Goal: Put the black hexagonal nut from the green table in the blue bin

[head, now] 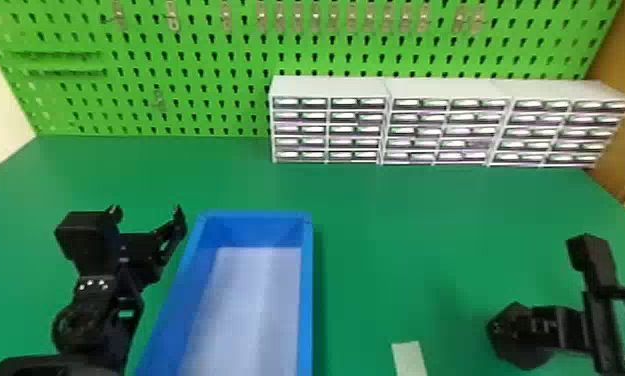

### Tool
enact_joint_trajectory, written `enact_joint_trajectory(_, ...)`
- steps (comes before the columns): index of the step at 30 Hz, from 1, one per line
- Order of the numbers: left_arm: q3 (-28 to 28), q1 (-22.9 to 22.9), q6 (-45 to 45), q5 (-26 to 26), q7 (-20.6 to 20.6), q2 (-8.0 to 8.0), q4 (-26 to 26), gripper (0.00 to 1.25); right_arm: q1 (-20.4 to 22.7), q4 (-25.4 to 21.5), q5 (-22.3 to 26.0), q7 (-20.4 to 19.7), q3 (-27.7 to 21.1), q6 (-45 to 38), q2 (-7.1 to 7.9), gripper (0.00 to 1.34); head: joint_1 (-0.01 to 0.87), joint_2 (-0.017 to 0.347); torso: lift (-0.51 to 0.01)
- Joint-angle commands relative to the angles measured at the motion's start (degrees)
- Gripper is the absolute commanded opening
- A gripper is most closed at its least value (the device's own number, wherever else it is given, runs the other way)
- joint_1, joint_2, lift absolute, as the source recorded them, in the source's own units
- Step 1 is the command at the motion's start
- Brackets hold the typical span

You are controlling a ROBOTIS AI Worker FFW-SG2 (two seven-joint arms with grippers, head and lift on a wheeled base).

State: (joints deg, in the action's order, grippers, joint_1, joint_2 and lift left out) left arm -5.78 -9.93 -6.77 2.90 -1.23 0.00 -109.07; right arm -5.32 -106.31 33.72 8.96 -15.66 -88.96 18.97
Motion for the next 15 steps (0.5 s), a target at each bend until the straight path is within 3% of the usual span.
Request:
enact_joint_trajectory(1,0.16,0.00,0.01,0.00,0.00,-0.15,0.08,0.94,-0.13,-0.74,0.38,0.00,-0.95,0.28,-0.07,0.31,0.657,0.057,-0.095)
enact_joint_trajectory(15,0.33,0.09,0.01,0.00,0.00,-0.15,0.26,0.94,0.40,-4.08,1.08,0.00,-4.02,3.53,-1.39,0.31,0.657,0.057,-0.095)
